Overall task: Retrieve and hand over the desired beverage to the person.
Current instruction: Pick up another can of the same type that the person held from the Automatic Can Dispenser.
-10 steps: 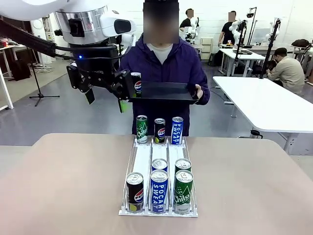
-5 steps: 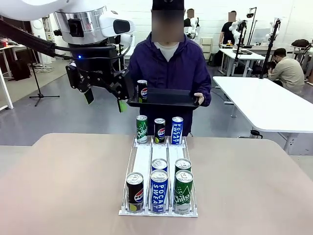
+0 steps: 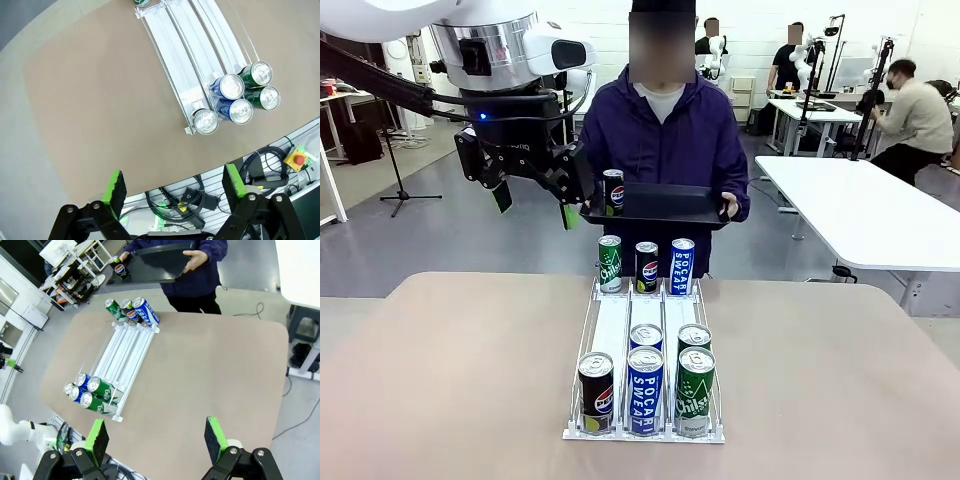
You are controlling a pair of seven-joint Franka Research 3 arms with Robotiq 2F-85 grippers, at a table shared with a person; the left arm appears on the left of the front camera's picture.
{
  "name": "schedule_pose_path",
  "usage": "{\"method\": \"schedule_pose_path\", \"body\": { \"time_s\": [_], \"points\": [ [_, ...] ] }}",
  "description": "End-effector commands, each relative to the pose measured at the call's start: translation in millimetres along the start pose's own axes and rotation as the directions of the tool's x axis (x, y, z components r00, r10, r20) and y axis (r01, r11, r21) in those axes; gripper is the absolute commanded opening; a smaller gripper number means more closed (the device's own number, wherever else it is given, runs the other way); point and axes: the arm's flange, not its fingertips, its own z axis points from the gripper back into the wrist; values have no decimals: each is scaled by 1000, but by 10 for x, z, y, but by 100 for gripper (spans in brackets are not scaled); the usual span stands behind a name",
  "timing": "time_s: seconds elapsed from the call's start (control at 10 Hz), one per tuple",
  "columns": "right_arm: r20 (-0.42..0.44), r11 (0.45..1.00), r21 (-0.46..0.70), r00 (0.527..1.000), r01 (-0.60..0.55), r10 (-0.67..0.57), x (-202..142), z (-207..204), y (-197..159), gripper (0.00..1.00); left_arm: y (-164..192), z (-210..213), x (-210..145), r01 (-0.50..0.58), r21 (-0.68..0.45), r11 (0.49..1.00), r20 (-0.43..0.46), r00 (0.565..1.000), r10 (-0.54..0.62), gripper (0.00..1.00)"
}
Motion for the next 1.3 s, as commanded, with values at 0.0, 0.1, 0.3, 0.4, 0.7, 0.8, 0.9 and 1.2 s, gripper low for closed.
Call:
{"method": "schedule_pose_path", "body": {
  "time_s": [0.0,0.1,0.3,0.4,0.7,0.8,0.9,1.2],
  "points": [
    [14,999,34,1000,-12,12,19,-7,-15,100,19,6,-7,9,1,1000,-6,1000,-9,100],
    [14,999,34,1000,-12,12,19,-7,-15,100,19,6,-7,9,1,1000,-6,1000,-9,100],
    [14,999,34,1000,-12,12,19,-7,-15,100,19,6,-7,9,1,1000,-6,1000,-9,100],
    [14,999,34,1000,-12,12,19,-7,-15,100,19,6,-7,9,1,1000,-6,1000,-9,100],
    [14,999,34,1000,-12,12,19,-7,-15,100,386,56,-92,118,-105,987,87,990,-110,100],
    [14,999,34,1000,-12,12,19,-7,-15,100,844,80,-195,211,-197,957,133,973,-188,100],
    [14,999,34,1000,-12,12,19,-7,-15,100,1277,10,-322,294,-250,922,147,953,-264,100],
    [14,999,34,1000,-12,12,19,-7,-15,100,2279,-331,-541,335,-401,853,255,935,-248,100]
  ]
}}
